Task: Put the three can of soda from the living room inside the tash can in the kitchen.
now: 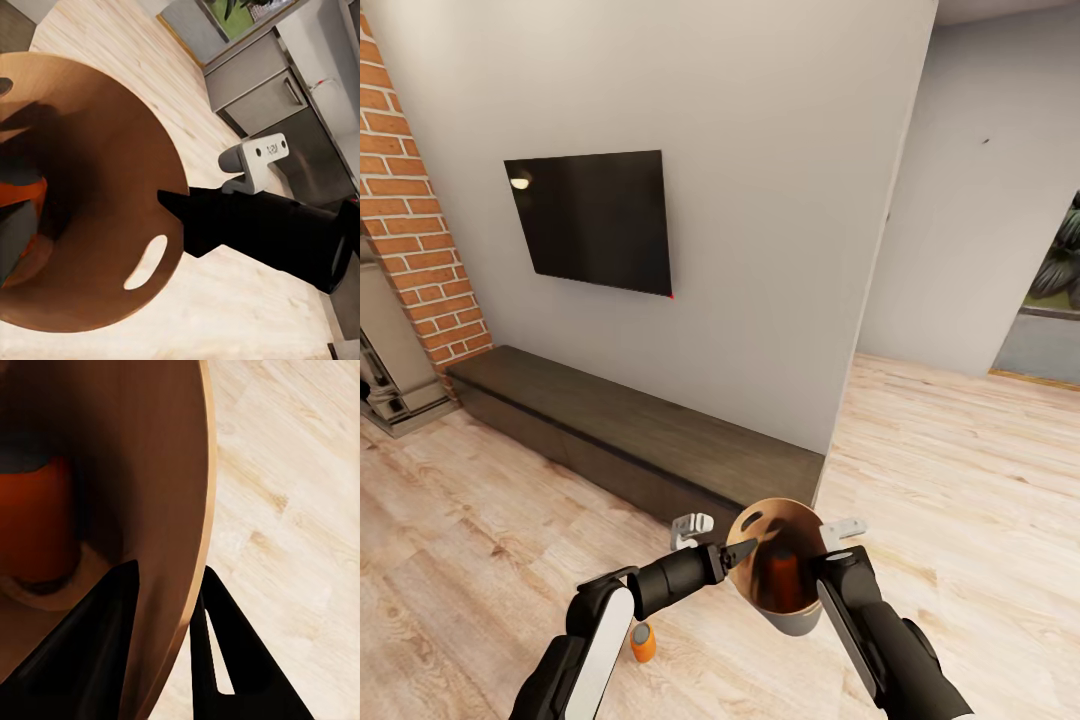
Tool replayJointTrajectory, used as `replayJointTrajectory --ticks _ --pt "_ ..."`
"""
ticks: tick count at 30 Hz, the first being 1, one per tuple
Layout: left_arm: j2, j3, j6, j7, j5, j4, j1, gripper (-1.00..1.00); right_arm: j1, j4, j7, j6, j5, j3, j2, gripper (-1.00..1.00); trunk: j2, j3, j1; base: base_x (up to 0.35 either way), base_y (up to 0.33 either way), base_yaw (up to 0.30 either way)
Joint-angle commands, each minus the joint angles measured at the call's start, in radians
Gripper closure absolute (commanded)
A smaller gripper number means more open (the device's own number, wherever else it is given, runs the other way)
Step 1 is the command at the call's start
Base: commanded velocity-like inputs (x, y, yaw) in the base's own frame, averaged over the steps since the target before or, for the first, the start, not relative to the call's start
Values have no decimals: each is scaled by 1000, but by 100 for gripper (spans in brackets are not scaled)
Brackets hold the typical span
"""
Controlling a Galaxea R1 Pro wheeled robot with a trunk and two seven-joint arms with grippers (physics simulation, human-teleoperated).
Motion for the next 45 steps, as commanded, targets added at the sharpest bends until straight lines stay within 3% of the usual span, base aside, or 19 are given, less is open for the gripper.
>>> replayJointTrajectory --ticks 1,7,9,11,12,14,15,19,22,26,28,29,30,36,38,45 --pt "0 2 1 -2 -1 -1 0 -100 0 -1 2 0 8 0 0 100 0 0 0 0 0 0" --pt "0 14 8 -16 0 -12 1 -100 0 -1 2 0 8 -1 -1 100 0 0 0 0 0 0" --pt "38 15 10 -37 2 -12 1 -100 0 -1 2 0 8 -1 -1 100 0 0 0 0 0 0" --pt "75 15 14 -108 2 -11 1 -100 0 -1 2 0 8 -1 -1 100 0 0 0 0 0 0" --pt "98 16 21 -177 1 -10 2 -100 0 -1 2 0 8 -1 -1 100 0 0 0 0 0 0" --pt "125 17 31 -247 0 -8 1 -100 0 -1 2 0 8 -1 -1 100 0 0 0 0 0 0" --pt "158 17 39 -302 -1 -5 1 -100 0 -1 2 0 8 -1 -1 100 0 0 0 0 0 0" --pt "230 18 47 -363 -2 16 2 -100 0 -1 2 0 8 -1 -1 100 0 0 0 0 0 0" --pt "335 19 47 -399 -2 122 2 -100 0 -1 2 0 7 -3 -1 100 0 0 0 0 0 0" --pt "383 19 30 -420 -4 209 2 -100 0 1 2 0 7 -4 -2 100 0 0 0 0 0 0" --pt "399 19 -1 -429 -6 259 2 -100 0 1 2 0 7 -5 -3 100 0 0 0 0 0 0" --pt "409 19 -50 -436 -9 307 2 -100 0 2 2 1 7 -5 -4 100 0 0 0 0 0 0" --pt "425 19 -180 -445 -45 401 2 -100 0 3 3 2 7 -7 -6 100 0 0 0 0 0 0" --pt "458 19 -256 -448 -109 481 2 -100 0 4 3 2 6 -9 -10 100 0 0 0 0 0 0" --pt "477 19 -342 -449 -123 536 2 -100 1 14 4 2 5 -10 -13 100 0 0 0 0 0 0" --pt "491 20 -443 -453 -129 578 2 -100 5 49 5 -1 4 -12 -16 100 0 0 0 0 0 0"
